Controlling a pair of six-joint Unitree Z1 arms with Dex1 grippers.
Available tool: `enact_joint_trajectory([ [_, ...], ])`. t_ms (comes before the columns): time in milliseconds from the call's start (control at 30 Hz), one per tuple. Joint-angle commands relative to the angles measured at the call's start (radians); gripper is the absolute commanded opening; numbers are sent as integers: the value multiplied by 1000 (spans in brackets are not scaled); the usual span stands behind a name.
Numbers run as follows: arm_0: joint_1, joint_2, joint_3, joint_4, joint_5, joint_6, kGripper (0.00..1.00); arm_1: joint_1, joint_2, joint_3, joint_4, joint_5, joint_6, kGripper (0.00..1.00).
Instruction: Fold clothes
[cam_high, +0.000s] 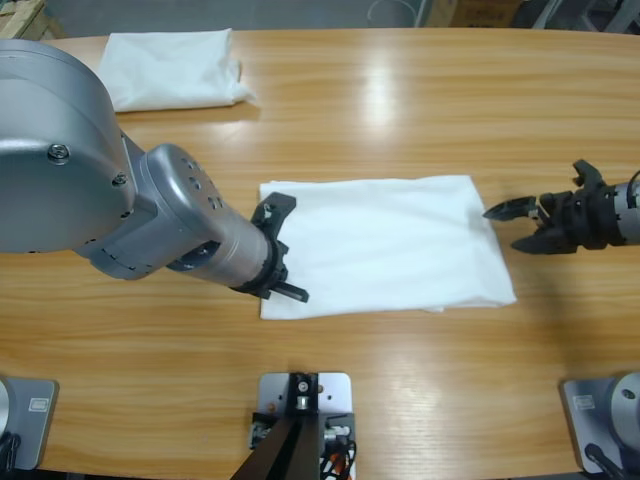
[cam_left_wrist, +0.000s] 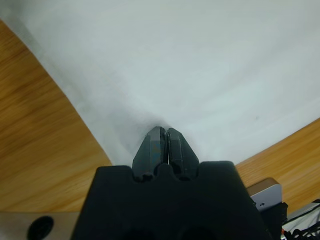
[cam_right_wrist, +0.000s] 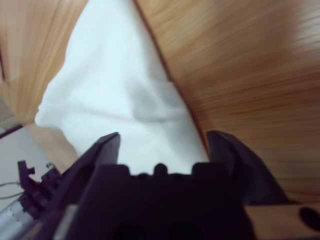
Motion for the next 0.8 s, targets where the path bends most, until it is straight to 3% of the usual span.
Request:
enact_joint_trajectory([
  [33, 11, -2, 31, 25, 12, -1, 0, -19, 109, 76, -124, 75, 14, 982],
  [233, 21, -25, 55, 34, 13, -3, 0, -19, 205, 101, -224, 111, 11, 980],
  [300, 32, -25, 58, 34, 13, 2, 0, -19, 205, 102, -224, 130, 11, 908],
  [533, 60, -26, 64, 41, 21, 16, 0, 37, 209, 105, -212, 210, -2, 812],
  [800, 120, -61, 101, 48, 38, 27, 0, 123, 183, 132, -245, 238, 9, 815],
])
